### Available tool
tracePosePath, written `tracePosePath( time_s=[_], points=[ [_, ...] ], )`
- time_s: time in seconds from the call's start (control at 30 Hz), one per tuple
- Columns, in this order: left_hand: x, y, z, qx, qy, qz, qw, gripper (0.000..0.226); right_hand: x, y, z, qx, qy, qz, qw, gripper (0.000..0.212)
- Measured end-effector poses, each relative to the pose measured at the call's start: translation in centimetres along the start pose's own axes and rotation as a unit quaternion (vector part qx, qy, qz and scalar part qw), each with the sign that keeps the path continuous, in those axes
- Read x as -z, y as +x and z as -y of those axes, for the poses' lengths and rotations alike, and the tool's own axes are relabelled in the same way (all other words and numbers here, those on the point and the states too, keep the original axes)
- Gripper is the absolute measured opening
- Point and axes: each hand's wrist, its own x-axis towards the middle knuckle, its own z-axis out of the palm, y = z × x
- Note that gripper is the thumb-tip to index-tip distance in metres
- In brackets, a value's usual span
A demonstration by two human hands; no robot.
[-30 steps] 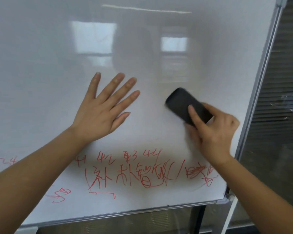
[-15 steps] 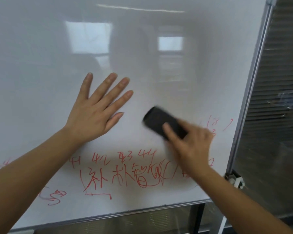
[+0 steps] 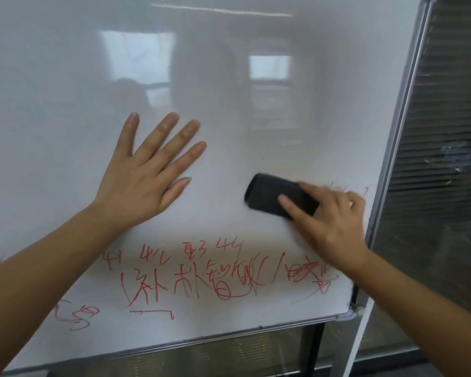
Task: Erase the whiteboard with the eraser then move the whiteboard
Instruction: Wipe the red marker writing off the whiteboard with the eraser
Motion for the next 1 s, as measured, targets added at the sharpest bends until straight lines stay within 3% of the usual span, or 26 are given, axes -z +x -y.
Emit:
tracePosePath(
  time_s=[0.27, 0.7, 1.0],
  points=[
    [-0.1, 0.0, 0.0, 0.002, -0.004, -0.006, 1.000, 0.055, 0.8, 1.5, -5.6, -0.124, -0.036, -0.031, 0.991, 0.045],
    [0.0, 0.1, -0.3, 0.005, -0.008, -0.004, 1.000, 0.055, -0.9, -0.2, -0.8, -0.314, 0.020, -0.065, 0.947, 0.054],
    [0.0, 0.0, -0.6, 0.015, -0.021, 0.001, 1.000, 0.055, -1.0, -2.9, 3.2, -0.250, 0.106, -0.037, 0.962, 0.053]
  ],
)
